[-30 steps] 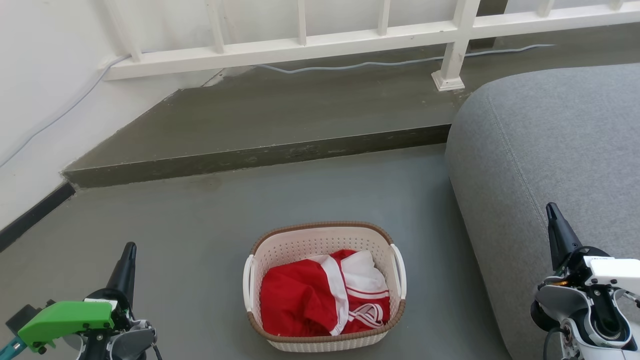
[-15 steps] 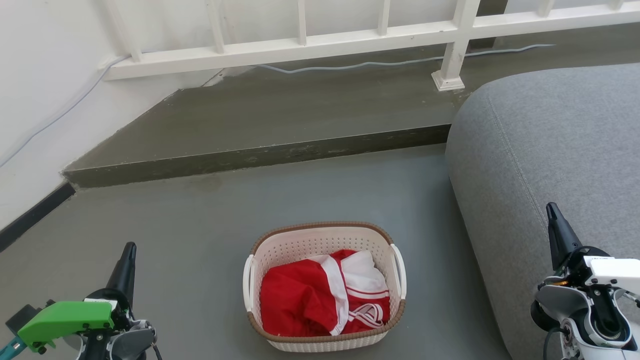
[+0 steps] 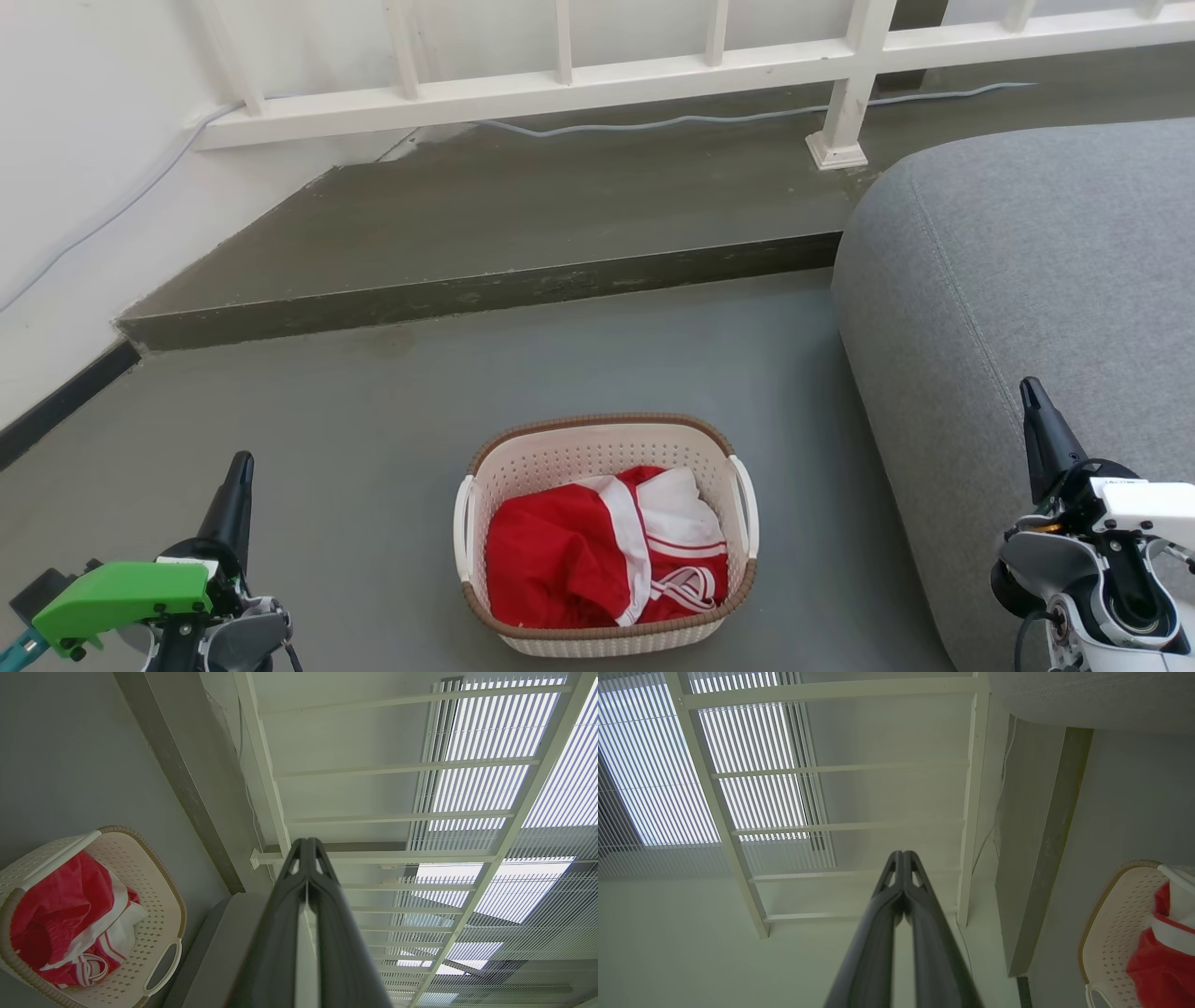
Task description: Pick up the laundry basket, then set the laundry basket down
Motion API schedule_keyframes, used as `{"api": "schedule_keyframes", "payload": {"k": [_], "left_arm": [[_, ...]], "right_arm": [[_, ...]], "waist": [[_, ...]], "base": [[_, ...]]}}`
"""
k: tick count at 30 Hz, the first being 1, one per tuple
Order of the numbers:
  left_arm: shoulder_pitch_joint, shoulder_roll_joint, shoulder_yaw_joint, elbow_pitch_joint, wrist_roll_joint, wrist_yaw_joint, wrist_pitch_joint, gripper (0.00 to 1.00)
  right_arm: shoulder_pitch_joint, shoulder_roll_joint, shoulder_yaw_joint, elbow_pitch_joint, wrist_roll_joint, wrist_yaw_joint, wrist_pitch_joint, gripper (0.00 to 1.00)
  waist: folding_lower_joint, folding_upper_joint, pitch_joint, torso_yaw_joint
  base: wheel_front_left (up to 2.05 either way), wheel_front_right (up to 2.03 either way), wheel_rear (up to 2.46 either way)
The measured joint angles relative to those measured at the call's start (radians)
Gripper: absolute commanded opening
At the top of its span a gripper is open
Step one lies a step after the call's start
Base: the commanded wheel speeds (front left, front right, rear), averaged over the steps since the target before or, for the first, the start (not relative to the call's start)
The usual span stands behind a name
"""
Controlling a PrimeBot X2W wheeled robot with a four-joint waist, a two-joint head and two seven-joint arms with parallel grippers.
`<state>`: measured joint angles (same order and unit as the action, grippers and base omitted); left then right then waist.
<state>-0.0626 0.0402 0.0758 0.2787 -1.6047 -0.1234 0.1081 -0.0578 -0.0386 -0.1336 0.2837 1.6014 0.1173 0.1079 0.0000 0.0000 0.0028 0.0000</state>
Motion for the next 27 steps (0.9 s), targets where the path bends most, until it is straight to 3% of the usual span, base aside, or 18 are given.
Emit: {"api": "schedule_keyframes", "payload": {"k": [27], "left_arm": [[0.0, 0.0, 0.001, -0.001, 0.0, 0.0, 0.0, 0.0]], "right_arm": [[0.0, 0.0, 0.0, -0.001, 0.0, 0.0, 0.0, 0.0]], "waist": [[0.0, 0.0, 0.0, 0.0]], "base": [[0.0, 0.0, 0.0]]}}
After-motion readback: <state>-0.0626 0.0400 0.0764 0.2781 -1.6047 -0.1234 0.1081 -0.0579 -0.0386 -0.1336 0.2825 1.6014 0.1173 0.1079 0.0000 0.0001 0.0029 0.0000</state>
